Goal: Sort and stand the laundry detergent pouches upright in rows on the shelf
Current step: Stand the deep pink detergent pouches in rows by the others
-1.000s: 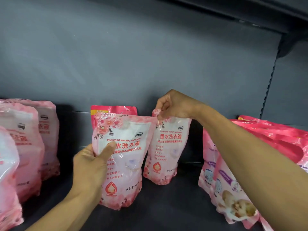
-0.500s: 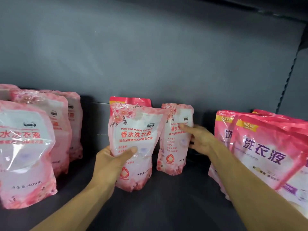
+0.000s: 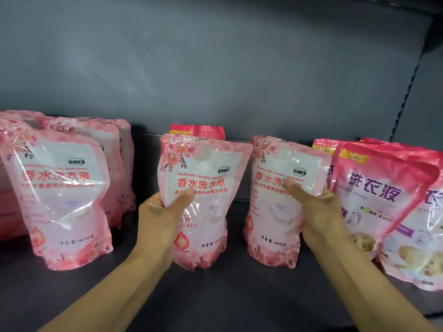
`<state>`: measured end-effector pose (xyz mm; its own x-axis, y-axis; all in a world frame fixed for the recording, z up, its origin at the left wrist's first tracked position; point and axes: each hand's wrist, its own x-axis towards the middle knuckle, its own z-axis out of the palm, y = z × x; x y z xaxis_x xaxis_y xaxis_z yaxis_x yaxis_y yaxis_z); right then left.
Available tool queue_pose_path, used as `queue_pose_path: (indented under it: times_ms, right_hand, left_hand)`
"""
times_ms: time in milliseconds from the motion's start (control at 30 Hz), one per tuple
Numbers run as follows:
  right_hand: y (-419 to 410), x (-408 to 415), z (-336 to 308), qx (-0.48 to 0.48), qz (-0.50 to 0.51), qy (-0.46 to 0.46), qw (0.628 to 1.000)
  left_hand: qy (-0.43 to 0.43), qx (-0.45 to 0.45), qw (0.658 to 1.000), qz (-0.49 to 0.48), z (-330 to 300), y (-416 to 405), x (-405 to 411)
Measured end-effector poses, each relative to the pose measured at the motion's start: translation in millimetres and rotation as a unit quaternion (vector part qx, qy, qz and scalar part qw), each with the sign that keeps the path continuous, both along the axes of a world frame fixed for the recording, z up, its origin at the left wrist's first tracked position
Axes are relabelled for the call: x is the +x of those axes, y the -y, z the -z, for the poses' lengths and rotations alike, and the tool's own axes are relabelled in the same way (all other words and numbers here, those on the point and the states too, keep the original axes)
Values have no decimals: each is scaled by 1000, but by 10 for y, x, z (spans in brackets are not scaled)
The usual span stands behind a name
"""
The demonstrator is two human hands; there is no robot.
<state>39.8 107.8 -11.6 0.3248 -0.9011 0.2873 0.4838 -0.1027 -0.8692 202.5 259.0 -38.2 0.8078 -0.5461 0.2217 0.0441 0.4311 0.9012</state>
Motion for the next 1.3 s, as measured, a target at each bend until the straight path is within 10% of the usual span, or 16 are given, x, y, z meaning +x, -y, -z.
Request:
queue_pose_path:
  times_ms: [1300]
  right_hand:
    - [-1448, 375, 320, -48, -65, -3, 997]
  left_hand:
    - [23, 17, 990, -141, -68, -1848, 311]
